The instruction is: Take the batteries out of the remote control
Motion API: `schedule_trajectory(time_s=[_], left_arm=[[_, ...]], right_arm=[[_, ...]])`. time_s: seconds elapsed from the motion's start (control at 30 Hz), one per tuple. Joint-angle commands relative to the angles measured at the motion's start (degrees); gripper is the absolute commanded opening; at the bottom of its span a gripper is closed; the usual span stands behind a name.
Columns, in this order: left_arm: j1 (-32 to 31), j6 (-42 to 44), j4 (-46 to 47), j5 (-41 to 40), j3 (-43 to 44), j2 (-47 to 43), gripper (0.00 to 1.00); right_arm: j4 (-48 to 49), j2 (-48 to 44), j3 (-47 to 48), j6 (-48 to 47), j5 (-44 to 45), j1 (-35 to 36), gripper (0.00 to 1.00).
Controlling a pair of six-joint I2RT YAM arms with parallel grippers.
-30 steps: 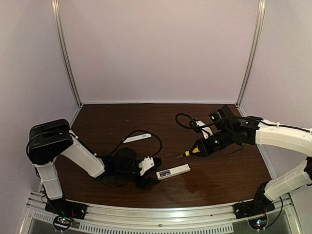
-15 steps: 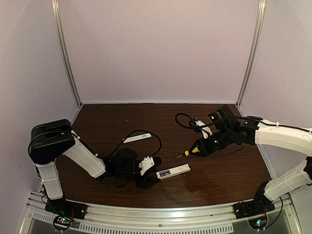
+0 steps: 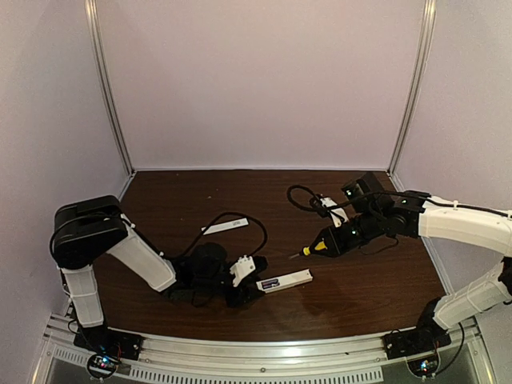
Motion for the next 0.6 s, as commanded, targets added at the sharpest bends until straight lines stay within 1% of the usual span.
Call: schedule_trajectory(time_s=[0.0, 0.2, 0.43, 0.57], left_arm=[[-0.2, -0.4, 0.6, -0.7, 0.9, 1.6, 0.45], [-0.9, -0.5, 0.8, -1.7, 1.0, 1.6, 0.27], [-1.0, -0.4, 1.9, -2.8, 1.4, 1.6, 0.12], [-1.2, -0.4, 0.5, -5.7, 2.4, 1.8, 0.04]], right_arm=[[0.5, -0.3, 0.4, 0.8, 1.1, -0.2, 0.0], [-0.2, -0.8, 0.0, 1.2, 1.2, -0.2, 0.0], [-1.1, -1.7, -0.3, 2.6, 0.5, 0.1, 0.0], [-1.5, -1.5, -0.4, 3.6, 0.3, 0.4, 0.0]])
